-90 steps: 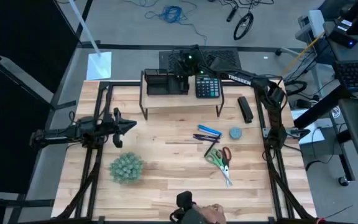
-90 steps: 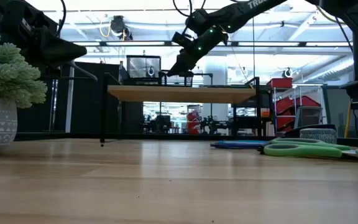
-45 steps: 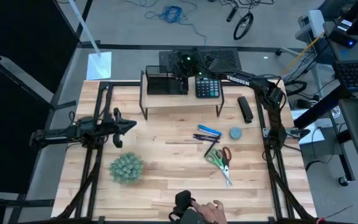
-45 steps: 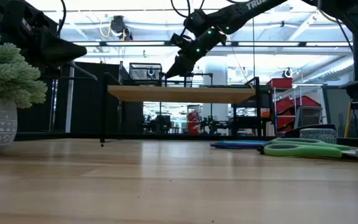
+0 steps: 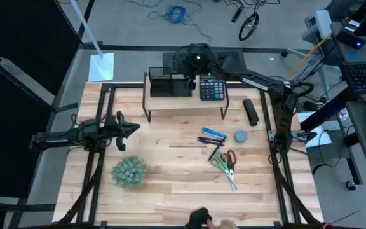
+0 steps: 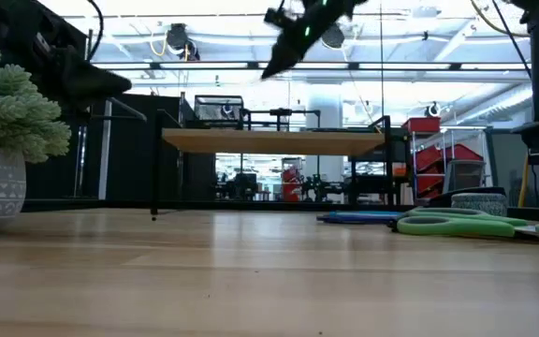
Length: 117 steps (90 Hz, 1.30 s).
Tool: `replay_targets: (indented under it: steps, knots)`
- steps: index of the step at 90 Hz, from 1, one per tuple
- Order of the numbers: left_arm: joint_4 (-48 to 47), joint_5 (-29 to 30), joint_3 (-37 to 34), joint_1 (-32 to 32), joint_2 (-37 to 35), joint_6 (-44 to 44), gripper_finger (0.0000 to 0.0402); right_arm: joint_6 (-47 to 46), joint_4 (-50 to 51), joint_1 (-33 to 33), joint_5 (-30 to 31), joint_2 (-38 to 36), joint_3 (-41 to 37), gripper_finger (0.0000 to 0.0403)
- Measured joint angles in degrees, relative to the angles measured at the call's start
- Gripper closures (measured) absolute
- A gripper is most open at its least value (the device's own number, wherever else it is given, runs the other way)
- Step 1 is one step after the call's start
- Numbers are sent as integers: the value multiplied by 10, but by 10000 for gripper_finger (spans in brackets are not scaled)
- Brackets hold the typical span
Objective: Pick and place office supplies into organizer
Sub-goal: Put the black pen into the desk organizer on the shelf
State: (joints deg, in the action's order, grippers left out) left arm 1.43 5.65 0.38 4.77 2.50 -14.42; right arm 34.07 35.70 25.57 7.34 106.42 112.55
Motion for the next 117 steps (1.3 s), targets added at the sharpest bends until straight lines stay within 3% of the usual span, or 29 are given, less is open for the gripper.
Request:
replay_targets:
  steps: [15,30,47,64,79,95,117]
  knots:
    - [2,18,0,5,56,3,391,-57,67,-49,-6,-64,19,306]
    - [5,52,12,31,121,24,392,-107,84,-103,-73,-121,20,312]
    - [24,30,35,66,196,44,392,-137,122,-175,-77,-138,20,312]
    - [109,-40,36,103,259,47,392,-182,182,-233,-77,-135,19,312]
    - [116,-66,37,139,306,47,392,-233,189,-274,-70,-137,-31,312]
    - [147,-72,37,169,334,59,392,-273,132,-299,-68,-139,-118,312]
    - [163,-86,37,202,339,59,392,-294,-29,-311,-70,-140,-231,312]
